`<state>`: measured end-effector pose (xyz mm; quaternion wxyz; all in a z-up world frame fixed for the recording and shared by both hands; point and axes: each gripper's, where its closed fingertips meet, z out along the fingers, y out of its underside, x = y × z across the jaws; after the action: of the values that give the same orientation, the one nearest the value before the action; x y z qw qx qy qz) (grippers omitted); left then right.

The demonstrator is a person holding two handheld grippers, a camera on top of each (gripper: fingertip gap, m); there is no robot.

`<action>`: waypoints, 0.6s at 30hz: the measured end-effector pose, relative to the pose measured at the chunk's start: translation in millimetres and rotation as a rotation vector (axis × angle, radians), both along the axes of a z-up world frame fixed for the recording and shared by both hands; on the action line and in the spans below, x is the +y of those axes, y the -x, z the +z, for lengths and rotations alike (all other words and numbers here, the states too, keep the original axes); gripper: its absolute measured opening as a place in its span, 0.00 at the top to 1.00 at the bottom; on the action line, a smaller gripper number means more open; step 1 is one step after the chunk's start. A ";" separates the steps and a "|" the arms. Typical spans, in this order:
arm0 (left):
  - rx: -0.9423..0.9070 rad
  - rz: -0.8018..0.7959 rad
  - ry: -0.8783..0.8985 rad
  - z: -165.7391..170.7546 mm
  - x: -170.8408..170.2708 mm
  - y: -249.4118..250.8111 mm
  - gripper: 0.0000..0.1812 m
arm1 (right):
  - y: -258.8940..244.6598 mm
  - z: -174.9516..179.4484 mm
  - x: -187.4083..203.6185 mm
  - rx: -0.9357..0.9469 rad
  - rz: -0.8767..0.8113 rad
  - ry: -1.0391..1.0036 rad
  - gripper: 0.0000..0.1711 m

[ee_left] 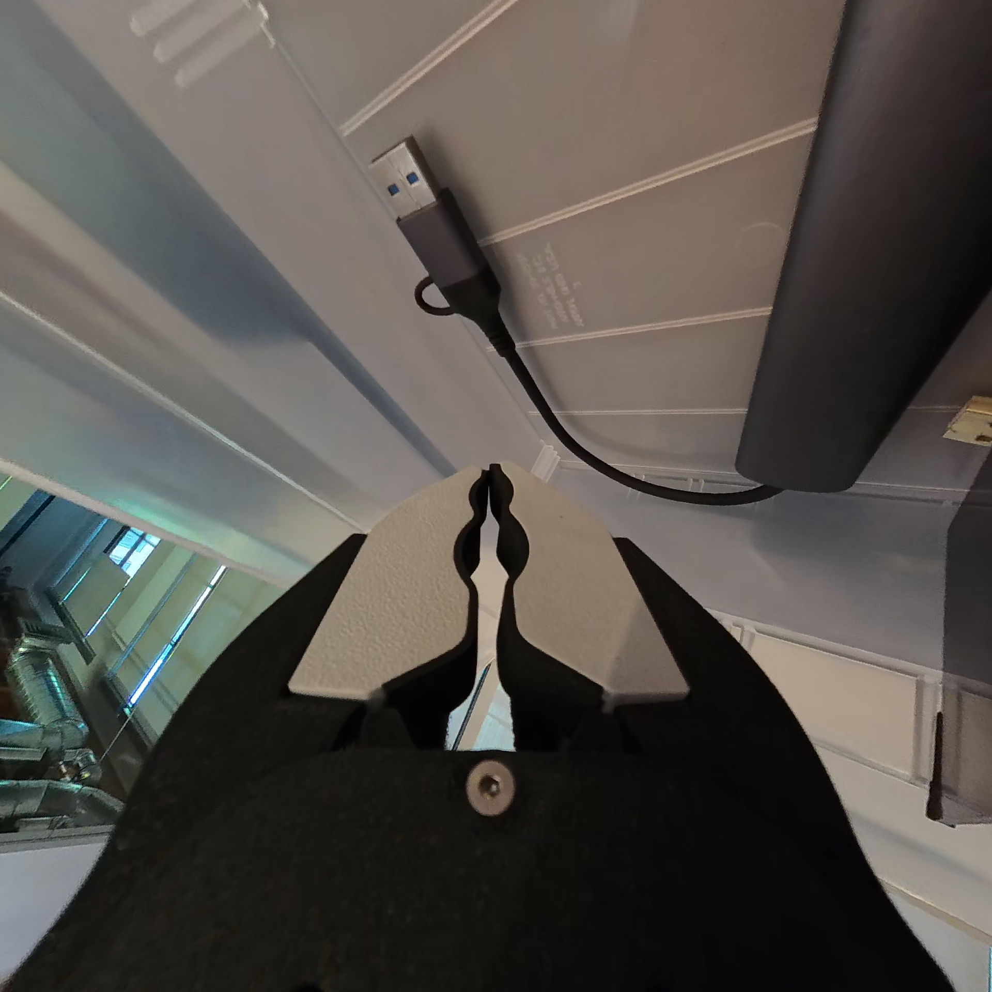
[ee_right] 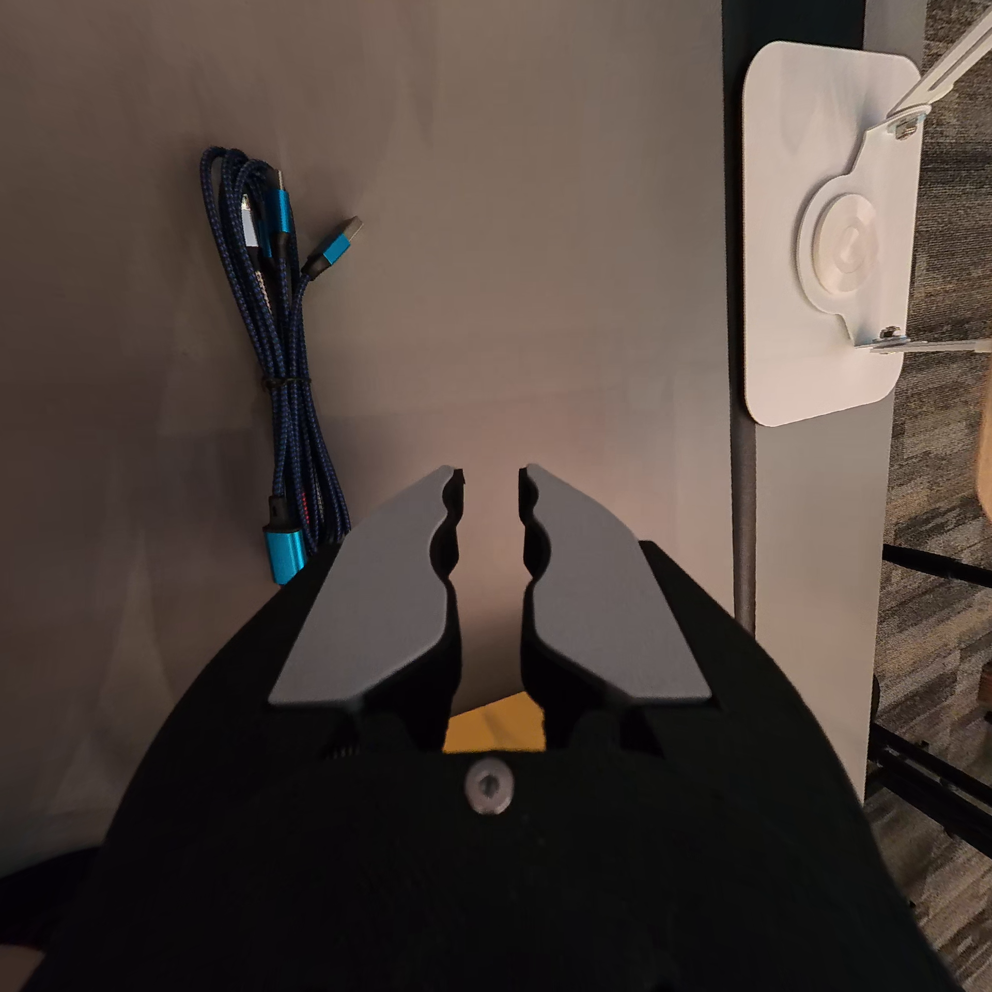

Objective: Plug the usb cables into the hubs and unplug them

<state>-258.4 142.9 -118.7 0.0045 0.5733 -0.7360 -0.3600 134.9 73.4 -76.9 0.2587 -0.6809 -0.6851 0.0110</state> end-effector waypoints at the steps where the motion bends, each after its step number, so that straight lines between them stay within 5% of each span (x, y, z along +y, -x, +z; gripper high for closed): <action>1: 0.000 0.001 -0.001 -0.1 0.2 0.2 1.00 | -0.1 -0.4 0.1 -0.002 -0.001 0.000 0.88; 18: -0.071 0.050 0.003 -3.2 2.1 -0.1 1.00 | -2.1 -2.9 0.1 -0.017 -0.003 0.004 0.88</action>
<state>-258.3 145.0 -121.8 -0.0118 0.6041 -0.7216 -0.3380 137.0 73.5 -79.8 0.2513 -0.6825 -0.6863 0.0060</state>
